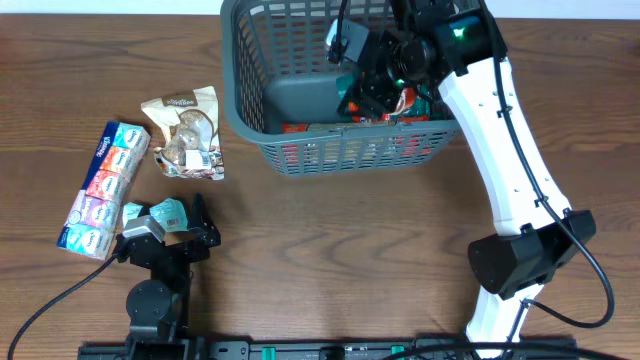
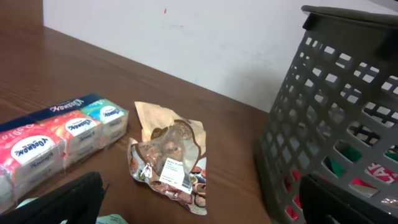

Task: Pack container
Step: 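Raise the right gripper out of the basket to the side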

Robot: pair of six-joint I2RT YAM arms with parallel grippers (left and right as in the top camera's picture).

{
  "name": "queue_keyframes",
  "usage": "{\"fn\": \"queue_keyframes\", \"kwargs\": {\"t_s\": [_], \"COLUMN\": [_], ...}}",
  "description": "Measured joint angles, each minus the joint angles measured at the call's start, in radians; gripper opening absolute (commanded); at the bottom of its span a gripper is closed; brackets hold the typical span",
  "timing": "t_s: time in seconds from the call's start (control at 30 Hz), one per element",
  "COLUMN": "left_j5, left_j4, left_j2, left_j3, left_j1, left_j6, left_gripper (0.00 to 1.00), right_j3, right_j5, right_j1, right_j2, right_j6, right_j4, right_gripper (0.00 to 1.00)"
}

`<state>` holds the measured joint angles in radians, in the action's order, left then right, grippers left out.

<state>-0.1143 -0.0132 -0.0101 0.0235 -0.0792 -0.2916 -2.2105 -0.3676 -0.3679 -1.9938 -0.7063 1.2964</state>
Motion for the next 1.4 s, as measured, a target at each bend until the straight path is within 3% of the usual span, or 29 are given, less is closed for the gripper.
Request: {"fn": "queue_keyframes", "kwargs": {"t_s": [0.27, 0.67, 1.27, 1.4], "left_j5": [0.000, 0.000, -0.001, 0.000], "left_j4": [0.000, 0.000, -0.001, -0.165], "left_j2": [0.000, 0.000, 0.000, -0.024], "left_j3": [0.000, 0.000, 0.003, 0.096], "left_j1": [0.000, 0.000, 0.000, 0.000], "left_j6": [0.000, 0.000, -0.019, -0.023], "left_gripper": [0.99, 0.99, 0.99, 0.98], "right_j3": [0.000, -0.048, -0.061, -0.061], "right_j5": [0.036, 0.515, 0.612, 0.619], "right_j1": [0.005, 0.142, 0.195, 0.199], "right_j2": [0.013, 0.197, 0.244, 0.244], "right_j6": [0.163, 0.596, 0.670, 0.670], "right_j4": [-0.121, -0.141, -0.026, -0.024], "right_gripper": [0.99, 0.99, 0.99, 0.99]}}
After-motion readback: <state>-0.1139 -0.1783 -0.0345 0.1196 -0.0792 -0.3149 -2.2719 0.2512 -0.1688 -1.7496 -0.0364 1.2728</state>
